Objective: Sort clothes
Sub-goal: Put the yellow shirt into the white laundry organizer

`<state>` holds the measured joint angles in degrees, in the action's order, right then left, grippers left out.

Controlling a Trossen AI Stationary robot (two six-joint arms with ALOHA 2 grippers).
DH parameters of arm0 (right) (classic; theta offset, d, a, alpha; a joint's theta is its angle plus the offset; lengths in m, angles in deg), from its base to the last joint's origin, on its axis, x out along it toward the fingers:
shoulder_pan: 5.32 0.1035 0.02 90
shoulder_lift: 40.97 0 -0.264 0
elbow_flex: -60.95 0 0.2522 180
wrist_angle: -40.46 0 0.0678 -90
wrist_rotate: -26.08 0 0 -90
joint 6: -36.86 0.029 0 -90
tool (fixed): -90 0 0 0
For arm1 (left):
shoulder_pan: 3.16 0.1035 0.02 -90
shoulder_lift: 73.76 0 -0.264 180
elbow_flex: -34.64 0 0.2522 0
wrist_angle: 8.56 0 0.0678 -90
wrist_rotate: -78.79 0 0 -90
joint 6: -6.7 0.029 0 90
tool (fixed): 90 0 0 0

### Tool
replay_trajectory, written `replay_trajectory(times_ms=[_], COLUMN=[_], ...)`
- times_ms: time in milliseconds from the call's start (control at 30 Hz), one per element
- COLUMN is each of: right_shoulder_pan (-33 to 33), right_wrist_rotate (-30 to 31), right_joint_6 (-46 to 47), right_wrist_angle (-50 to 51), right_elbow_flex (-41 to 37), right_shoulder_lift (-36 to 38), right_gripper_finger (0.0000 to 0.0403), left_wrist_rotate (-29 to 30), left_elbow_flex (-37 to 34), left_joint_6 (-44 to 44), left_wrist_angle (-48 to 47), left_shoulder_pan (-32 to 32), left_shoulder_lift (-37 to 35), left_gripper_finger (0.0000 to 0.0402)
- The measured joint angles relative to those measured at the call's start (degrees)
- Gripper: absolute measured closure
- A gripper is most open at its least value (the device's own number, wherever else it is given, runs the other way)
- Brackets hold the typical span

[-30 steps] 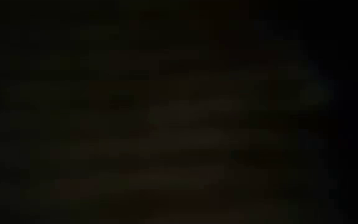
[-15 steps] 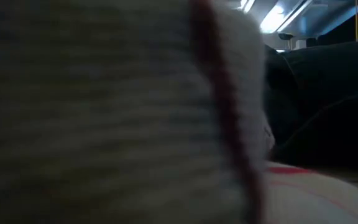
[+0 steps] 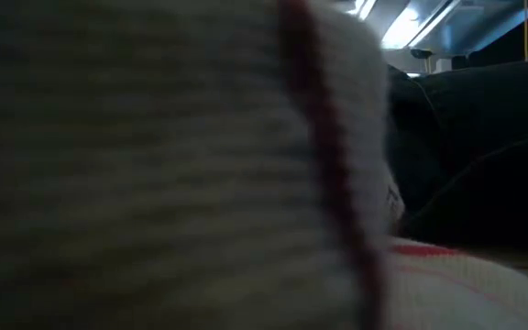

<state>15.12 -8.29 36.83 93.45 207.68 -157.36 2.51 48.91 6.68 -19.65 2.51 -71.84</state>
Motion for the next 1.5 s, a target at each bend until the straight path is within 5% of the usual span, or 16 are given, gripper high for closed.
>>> replay_trajectory(times_ms=[567, 833, 1000, 1200, 1500], right_shoulder_pan=[-12.95, -19.67, -21.71, -23.28, -24.19], right_wrist_rotate=[6.93, 14.66, 16.47, 5.11, -2.42], right_joint_6=[-29.24, -34.83, -20.86, 6.98, 18.23], right_wrist_angle=[-23.49, -21.25, -2.14, 22.46, 21.8], right_elbow_flex=[0.02, 0.02, 0.07, -3.31, -19.42], right_shoulder_lift=[9.23, 9.74, 9.6, 8.78, 8.49], right_gripper_finger=[0.0352, 0.0352, 0.0352, 0.0352, 0.0338], left_wrist_rotate=[0.0, 0.0, 0.0, 0.0, 0.0], left_elbow_flex=[0.0, 0.0, 0.0, 0.0, 0.0], left_joint_6=[0.0, 0.0, 0.44, 0.42, -0.63], left_wrist_angle=[0.0, 0.0, 0.0, -0.02, 0.0], left_shoulder_pan=[0.01, 0.01, 0.01, 0.01, 0.0], left_shoulder_lift=[0.02, 0.02, 0.02, 0.02, 0.0], left_gripper_finger=[0.0389, 0.0389, 0.0389, 0.0389, 0.0389])
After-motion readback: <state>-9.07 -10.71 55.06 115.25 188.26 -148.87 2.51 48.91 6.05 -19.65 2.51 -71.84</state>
